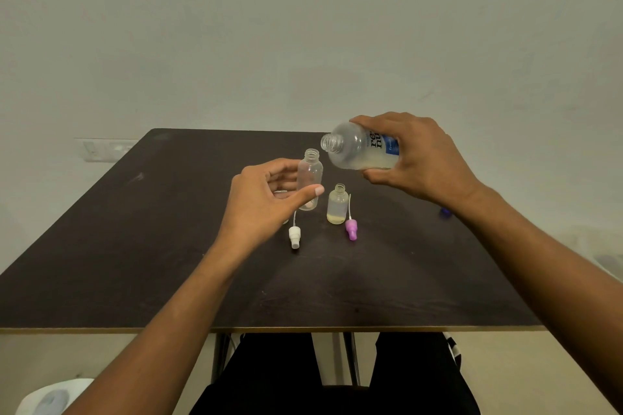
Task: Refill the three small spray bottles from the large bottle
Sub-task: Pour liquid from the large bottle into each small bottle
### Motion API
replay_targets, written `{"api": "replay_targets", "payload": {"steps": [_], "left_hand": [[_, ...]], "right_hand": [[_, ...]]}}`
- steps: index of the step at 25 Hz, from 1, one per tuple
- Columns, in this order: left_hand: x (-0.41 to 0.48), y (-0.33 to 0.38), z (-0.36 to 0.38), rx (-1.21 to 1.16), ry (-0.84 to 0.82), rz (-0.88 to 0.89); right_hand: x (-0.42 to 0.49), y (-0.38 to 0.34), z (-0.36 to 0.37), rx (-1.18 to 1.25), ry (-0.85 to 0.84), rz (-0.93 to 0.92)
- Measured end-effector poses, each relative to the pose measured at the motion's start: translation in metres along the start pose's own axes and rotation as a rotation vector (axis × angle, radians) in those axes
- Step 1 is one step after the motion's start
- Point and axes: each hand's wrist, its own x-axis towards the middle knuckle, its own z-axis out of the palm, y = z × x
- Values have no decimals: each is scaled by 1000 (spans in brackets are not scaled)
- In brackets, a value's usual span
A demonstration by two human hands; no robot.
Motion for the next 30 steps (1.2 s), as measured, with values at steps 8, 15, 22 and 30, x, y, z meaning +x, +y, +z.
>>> {"api": "replay_targets", "payload": {"steps": [8, 15, 22, 30], "left_hand": [[-1, -1, 5, -12, -5, 5], [-1, -4, 6, 21, -5, 18], [-3, -7, 8, -6, -17, 19], [-3, -7, 7, -11, -21, 37]], "right_hand": [[-2, 0, -1, -70, 23, -27], [-2, 0, -2, -133, 30, -55], [0, 2, -1, -233, 51, -103], [5, 3, -1, -291, 73, -154]]}}
